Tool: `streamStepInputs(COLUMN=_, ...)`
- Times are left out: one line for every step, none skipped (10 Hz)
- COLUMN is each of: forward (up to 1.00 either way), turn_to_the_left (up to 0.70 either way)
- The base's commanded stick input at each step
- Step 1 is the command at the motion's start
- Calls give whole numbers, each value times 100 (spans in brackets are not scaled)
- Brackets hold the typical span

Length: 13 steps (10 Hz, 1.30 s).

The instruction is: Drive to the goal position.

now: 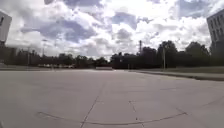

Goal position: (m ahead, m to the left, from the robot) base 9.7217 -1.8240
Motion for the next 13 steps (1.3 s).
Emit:
streamStepInputs(forward=100, turn_to_the_left=-8)
streamStepInputs(forward=100, turn_to_the_left=-8)
streamStepInputs(forward=100, turn_to_the_left=-8)
streamStepInputs(forward=100, turn_to_the_left=-8)
streamStepInputs(forward=100, turn_to_the_left=-8)
streamStepInputs(forward=100, turn_to_the_left=-8)
streamStepInputs(forward=100, turn_to_the_left=-8)
streamStepInputs(forward=100, turn_to_the_left=-8)
streamStepInputs(forward=100, turn_to_the_left=-8)
streamStepInputs(forward=100, turn_to_the_left=-8)
streamStepInputs(forward=100, turn_to_the_left=-8)
streamStepInputs(forward=100, turn_to_the_left=-8)
streamStepInputs(forward=100, turn_to_the_left=-8)
